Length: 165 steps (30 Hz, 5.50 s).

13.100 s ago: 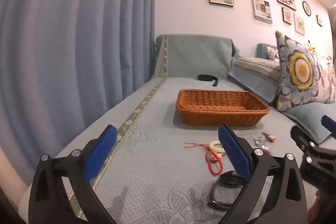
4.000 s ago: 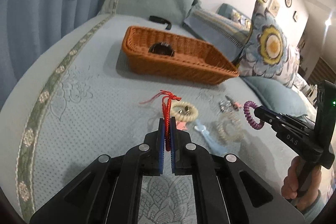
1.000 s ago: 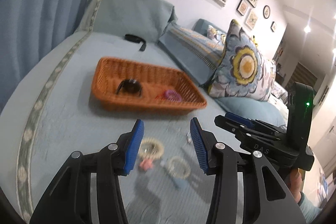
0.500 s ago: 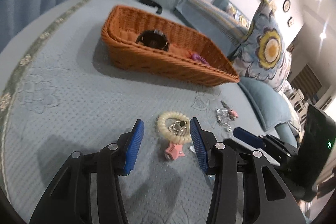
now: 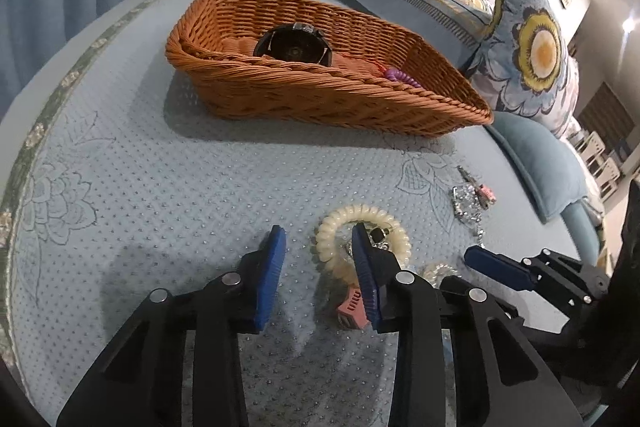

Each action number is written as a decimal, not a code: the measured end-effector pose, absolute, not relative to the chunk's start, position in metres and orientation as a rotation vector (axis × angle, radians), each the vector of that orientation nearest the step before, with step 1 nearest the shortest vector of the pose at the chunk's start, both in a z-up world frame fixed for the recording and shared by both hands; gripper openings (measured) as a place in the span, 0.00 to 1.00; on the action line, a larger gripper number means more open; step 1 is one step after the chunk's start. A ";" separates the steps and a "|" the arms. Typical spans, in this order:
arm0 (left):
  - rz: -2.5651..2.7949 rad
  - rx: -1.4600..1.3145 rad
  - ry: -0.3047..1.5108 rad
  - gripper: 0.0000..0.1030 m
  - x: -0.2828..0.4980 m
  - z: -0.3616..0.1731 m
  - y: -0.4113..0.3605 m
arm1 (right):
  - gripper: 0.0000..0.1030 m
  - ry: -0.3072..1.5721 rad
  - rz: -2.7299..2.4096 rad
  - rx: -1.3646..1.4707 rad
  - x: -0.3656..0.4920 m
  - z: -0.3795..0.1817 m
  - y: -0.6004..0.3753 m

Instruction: Organize jewelry

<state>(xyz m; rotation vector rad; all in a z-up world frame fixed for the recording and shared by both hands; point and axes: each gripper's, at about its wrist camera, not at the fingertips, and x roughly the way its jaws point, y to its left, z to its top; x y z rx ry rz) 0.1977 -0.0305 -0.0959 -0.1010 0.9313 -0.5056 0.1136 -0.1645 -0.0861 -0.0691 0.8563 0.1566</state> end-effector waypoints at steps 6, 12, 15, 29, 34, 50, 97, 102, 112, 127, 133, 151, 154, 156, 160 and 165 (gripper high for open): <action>-0.458 -0.083 0.936 0.09 0.193 -0.096 -0.022 | 0.20 0.875 0.089 -0.029 0.115 -0.088 -0.178; -0.438 -0.105 0.946 0.09 0.177 -0.095 0.000 | 0.20 0.880 0.095 -0.006 0.115 -0.087 -0.183; -0.410 -0.077 0.949 0.10 0.165 -0.091 0.005 | 0.20 0.880 0.107 -0.007 0.114 -0.087 -0.181; -0.343 0.039 0.883 0.14 0.143 -0.095 -0.007 | 0.09 0.869 0.115 -0.062 0.114 -0.088 -0.170; -0.268 0.039 0.859 0.09 0.144 -0.093 -0.001 | 0.08 0.857 0.105 -0.080 0.111 -0.088 -0.168; -0.295 -0.070 0.720 0.08 0.132 -0.061 0.014 | 0.08 0.761 0.109 0.043 0.103 -0.069 -0.191; -0.401 0.017 0.704 0.09 0.290 -0.041 -0.103 | 0.08 0.839 0.023 0.036 0.299 -0.038 -0.244; -0.395 0.024 0.723 0.10 0.291 -0.042 -0.102 | 0.09 0.867 0.048 0.065 0.298 -0.039 -0.245; -0.482 -0.043 0.620 0.35 0.232 0.008 -0.074 | 0.28 0.804 0.071 0.137 0.253 -0.003 -0.261; -0.484 -0.051 0.604 0.39 0.107 0.007 -0.018 | 0.28 0.666 0.074 0.186 0.112 0.018 -0.270; -0.479 -0.084 0.711 0.39 0.107 -0.040 0.000 | 0.28 0.694 0.027 0.136 0.111 -0.022 -0.269; -0.450 0.022 0.852 0.40 0.109 -0.094 -0.024 | 0.47 0.809 -0.026 0.085 0.128 -0.073 -0.278; -0.436 0.057 0.843 0.40 0.108 -0.093 -0.029 | 0.47 0.827 -0.034 0.083 0.132 -0.078 -0.278; -0.432 0.066 0.840 0.40 0.108 -0.093 -0.031 | 0.47 0.840 -0.035 0.095 0.135 -0.082 -0.279; -0.431 0.060 0.841 0.40 0.109 -0.093 -0.030 | 0.45 0.851 -0.027 0.099 0.140 -0.085 -0.277; -0.429 0.065 0.843 0.40 0.111 -0.093 -0.031 | 0.35 0.875 -0.033 0.063 0.153 -0.091 -0.269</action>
